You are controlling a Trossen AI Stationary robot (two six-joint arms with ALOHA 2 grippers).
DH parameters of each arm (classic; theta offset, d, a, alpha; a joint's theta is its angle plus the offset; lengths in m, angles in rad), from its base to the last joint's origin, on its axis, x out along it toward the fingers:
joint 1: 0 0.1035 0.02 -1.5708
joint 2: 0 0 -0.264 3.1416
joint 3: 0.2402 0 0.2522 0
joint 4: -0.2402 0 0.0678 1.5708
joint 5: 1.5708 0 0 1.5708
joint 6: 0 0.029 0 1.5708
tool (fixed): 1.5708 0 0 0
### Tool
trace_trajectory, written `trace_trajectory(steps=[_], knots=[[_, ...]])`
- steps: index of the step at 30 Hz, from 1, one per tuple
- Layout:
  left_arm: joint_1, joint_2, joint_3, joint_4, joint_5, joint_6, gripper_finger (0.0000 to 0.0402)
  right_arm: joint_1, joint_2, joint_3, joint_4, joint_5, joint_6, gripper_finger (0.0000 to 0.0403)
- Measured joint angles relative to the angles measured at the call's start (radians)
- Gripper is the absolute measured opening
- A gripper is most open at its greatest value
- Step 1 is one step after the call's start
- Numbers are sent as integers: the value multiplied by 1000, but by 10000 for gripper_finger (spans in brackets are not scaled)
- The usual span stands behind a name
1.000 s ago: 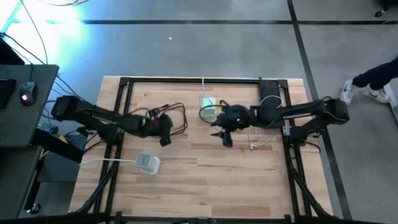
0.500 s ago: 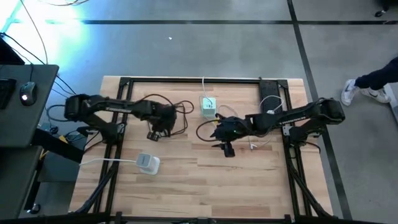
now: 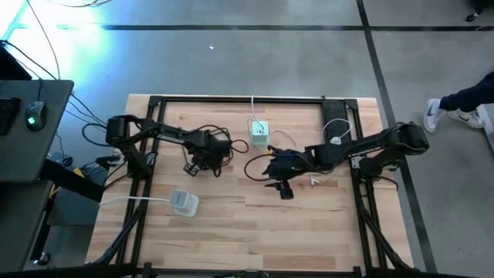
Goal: Insert USB
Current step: Insert the black charger cable into the white outlet extension
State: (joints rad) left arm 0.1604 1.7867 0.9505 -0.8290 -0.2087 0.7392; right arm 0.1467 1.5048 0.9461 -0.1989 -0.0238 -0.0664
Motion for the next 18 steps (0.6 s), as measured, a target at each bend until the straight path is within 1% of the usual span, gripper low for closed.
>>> trace_trajectory(steps=[3, 5, 8, 10, 13, 15, 18], knots=[[-3, -19, 39, -3, -10, -56, 3, 33, 0, -57, 91, 33, 41, 194], [-5, -47, 68, 57, -10, -87, 2, 56, 0, -118, 202, 50, 69, 194], [-8, -137, 94, 118, -14, -156, 1, 82, 0, -213, 406, 95, 101, 194], [-15, -197, 93, 177, -11, -206, 0, 94, 0, -253, 509, 161, 127, 194], [-30, -309, 95, 267, -12, -329, 1, 109, 0, -274, 593, 243, 138, 194], [-44, -371, 95, 329, -18, -402, 1, 120, 0, -272, 631, 295, 103, 194], [-82, -445, 59, 431, -47, -508, 1, 132, 12, -262, 789, 351, 26, 194]])
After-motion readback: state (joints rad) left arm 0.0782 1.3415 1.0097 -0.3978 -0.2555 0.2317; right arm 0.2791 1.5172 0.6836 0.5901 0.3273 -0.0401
